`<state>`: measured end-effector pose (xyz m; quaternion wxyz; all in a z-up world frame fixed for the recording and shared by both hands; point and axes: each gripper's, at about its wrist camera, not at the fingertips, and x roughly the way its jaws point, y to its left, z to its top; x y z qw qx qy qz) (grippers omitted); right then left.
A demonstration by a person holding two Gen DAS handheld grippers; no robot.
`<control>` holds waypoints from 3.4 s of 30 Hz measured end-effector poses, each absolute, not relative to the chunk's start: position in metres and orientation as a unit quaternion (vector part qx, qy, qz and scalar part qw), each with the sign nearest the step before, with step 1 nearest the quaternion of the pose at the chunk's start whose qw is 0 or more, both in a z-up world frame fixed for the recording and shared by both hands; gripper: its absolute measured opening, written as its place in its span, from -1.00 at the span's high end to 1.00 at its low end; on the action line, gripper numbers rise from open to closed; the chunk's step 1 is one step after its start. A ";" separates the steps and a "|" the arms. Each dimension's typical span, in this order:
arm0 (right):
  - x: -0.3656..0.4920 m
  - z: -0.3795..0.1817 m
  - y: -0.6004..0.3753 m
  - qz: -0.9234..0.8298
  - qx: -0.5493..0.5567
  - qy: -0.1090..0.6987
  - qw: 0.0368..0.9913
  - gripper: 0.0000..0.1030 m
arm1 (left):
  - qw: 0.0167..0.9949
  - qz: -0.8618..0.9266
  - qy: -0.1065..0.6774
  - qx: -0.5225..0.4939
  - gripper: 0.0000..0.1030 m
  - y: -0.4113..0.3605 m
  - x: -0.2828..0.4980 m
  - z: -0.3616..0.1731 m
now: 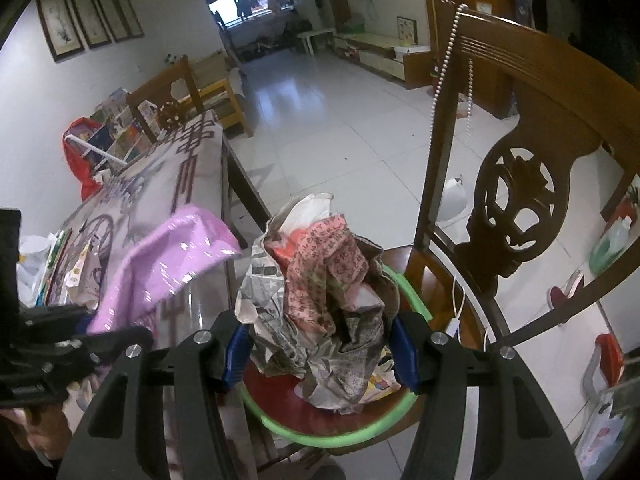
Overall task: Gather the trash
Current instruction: 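Carry the pink bag and newspaper bundle over the red bucket with both grippers, then open both grippers to drop the bag and newspaper into the bucket, then move both grippers back over the trash on the table, then grasp white milk carton with left gripper while right gripper grasps strawberry snack bag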
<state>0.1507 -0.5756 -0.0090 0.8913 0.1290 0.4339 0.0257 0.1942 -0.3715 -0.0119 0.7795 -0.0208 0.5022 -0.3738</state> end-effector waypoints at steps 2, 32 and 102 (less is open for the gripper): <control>0.151 -0.009 -0.577 0.023 0.128 0.435 0.891 -0.10 | 0.776 -0.374 0.507 -0.018 0.50 -0.377 0.193 -0.016; 0.163 -0.005 -0.562 0.008 0.119 0.433 0.894 -0.85 | 0.800 -0.311 0.513 -0.026 -0.89 -0.345 0.185 -0.025; 0.286 -0.056 -0.179 0.303 0.061 0.533 0.787 -0.39 | 0.850 -0.052 0.509 -0.122 -0.38 -0.032 0.207 -0.071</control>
